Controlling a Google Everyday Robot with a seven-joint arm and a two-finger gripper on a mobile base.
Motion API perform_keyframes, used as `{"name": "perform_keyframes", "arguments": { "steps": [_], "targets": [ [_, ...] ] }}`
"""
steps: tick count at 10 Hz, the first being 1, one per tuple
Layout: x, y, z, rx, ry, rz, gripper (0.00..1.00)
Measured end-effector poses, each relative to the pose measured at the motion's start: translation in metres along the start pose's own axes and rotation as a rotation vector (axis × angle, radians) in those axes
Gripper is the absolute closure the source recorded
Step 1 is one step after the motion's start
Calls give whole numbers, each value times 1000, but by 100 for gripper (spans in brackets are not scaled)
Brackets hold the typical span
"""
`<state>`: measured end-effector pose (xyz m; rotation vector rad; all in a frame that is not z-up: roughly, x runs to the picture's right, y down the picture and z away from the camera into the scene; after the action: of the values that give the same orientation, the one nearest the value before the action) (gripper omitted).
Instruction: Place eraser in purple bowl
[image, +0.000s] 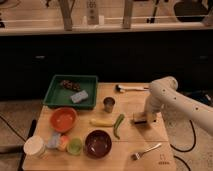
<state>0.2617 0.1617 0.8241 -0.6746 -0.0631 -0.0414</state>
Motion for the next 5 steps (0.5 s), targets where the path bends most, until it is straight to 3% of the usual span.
{"name": "perform_keyframes", "arguments": {
  "steps": [5],
  "targets": [
    [-6,22,-22,2,51,-23,100]
  ]
}}
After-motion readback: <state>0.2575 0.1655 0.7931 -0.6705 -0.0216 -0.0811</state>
